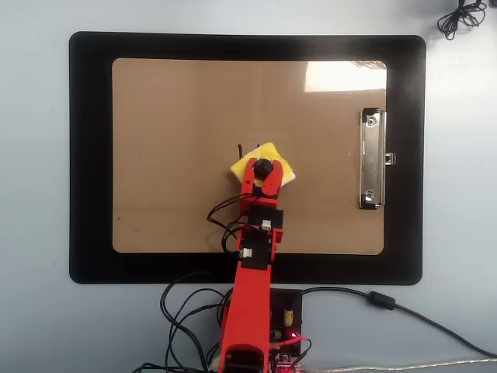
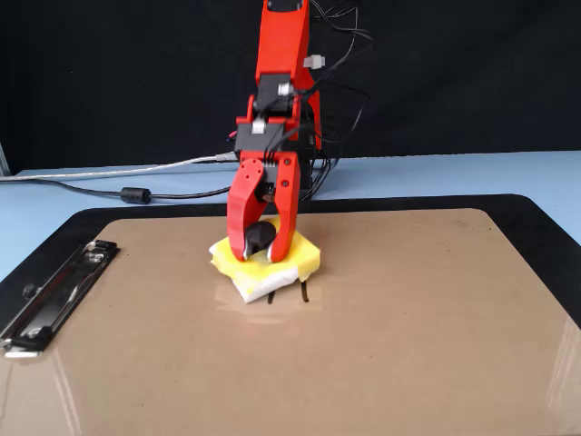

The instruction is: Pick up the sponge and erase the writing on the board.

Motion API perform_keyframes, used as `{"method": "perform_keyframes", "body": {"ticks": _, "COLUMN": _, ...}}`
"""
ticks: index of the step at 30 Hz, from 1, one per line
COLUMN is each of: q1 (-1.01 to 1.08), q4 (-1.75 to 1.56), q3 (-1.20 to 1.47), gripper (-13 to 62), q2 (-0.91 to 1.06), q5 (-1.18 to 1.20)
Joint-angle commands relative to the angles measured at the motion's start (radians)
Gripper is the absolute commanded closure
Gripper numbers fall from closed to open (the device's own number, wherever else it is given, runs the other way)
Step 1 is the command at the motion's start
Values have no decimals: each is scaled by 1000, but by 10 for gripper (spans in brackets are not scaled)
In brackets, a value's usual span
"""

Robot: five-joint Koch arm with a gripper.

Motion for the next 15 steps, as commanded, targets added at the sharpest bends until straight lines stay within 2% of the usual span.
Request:
{"method": "perform_keyframes", "body": {"ticks": 1, "q1": 15, "q4": -66, "q3": -9, "gripper": 537, "q2": 17, "q5": -2}}
{"method": "perform_keyframes", "body": {"ticks": 5, "q1": 12, "q4": -137, "q3": -26, "gripper": 537, "q2": -43, "q5": -2}}
{"method": "perform_keyframes", "body": {"ticks": 11, "q1": 14, "q4": -305, "q3": -273, "gripper": 537, "q2": -394, "q5": -2}}
{"method": "perform_keyframes", "body": {"ticks": 13, "q1": 15, "q4": -305, "q3": -285, "gripper": 538, "q2": -408, "q5": -6}}
{"method": "perform_keyframes", "body": {"ticks": 15, "q1": 15, "q4": -310, "q3": -156, "gripper": 538, "q2": -322, "q5": -12}}
